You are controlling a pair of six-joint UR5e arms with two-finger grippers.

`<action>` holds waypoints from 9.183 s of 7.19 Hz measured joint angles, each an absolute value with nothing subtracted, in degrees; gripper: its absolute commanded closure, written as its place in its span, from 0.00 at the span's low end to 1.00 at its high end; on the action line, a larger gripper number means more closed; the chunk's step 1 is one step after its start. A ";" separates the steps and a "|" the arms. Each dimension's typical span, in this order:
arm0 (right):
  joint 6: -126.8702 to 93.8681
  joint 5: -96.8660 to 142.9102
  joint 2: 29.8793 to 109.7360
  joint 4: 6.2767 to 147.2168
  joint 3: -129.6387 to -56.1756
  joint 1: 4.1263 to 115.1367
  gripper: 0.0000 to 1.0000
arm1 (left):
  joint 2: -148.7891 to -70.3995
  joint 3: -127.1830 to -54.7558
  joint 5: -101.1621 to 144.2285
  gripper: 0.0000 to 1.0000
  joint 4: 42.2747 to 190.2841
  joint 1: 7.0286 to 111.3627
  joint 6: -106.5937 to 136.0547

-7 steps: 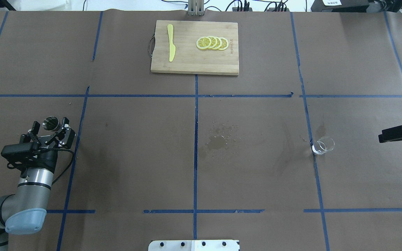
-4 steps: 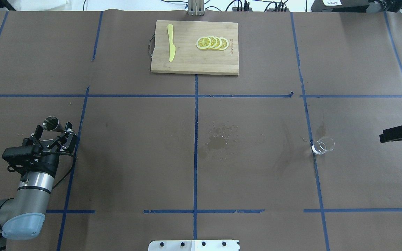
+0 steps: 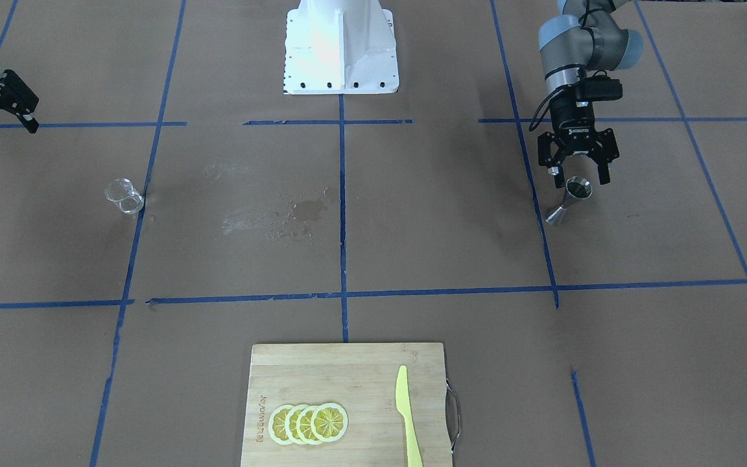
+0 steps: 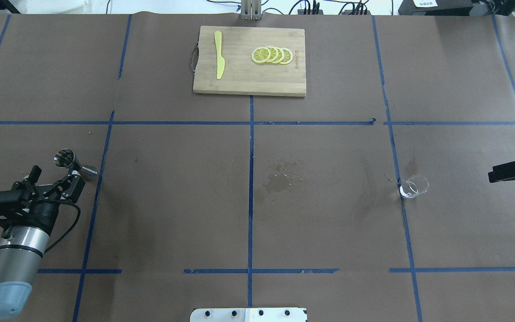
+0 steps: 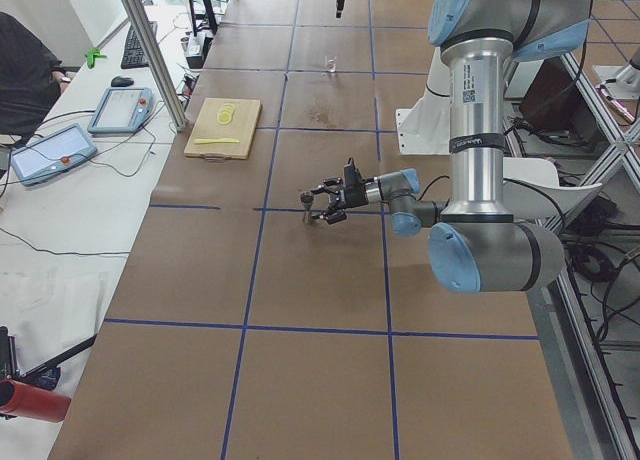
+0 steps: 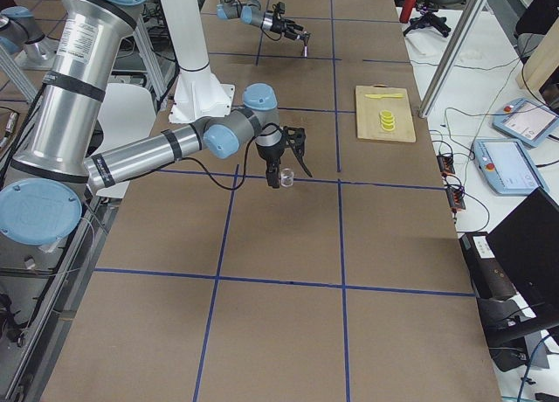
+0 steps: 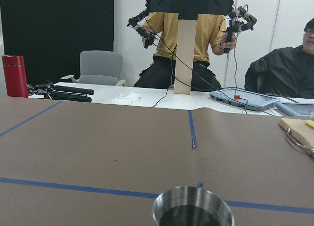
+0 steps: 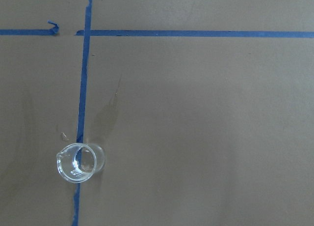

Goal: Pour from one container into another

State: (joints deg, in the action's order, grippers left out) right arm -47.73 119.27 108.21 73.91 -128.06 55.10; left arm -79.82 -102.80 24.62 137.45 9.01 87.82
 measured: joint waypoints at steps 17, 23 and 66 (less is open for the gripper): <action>-44.43 122.52 108.29 73.56 -128.07 57.70 0.00 | -71.89 -138.81 78.63 0.00 124.37 30.87 56.61; -35.24 125.88 109.02 73.94 -125.15 63.96 0.00 | -78.86 -124.91 110.96 0.00 123.95 61.26 22.54; -5.80 138.19 103.09 88.49 -104.46 92.34 0.00 | -85.55 -94.92 131.84 0.00 94.83 91.41 -10.88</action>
State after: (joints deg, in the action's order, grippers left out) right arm -5.80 138.19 103.09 88.49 -104.46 92.34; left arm -85.55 -94.92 131.84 94.83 91.41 -10.88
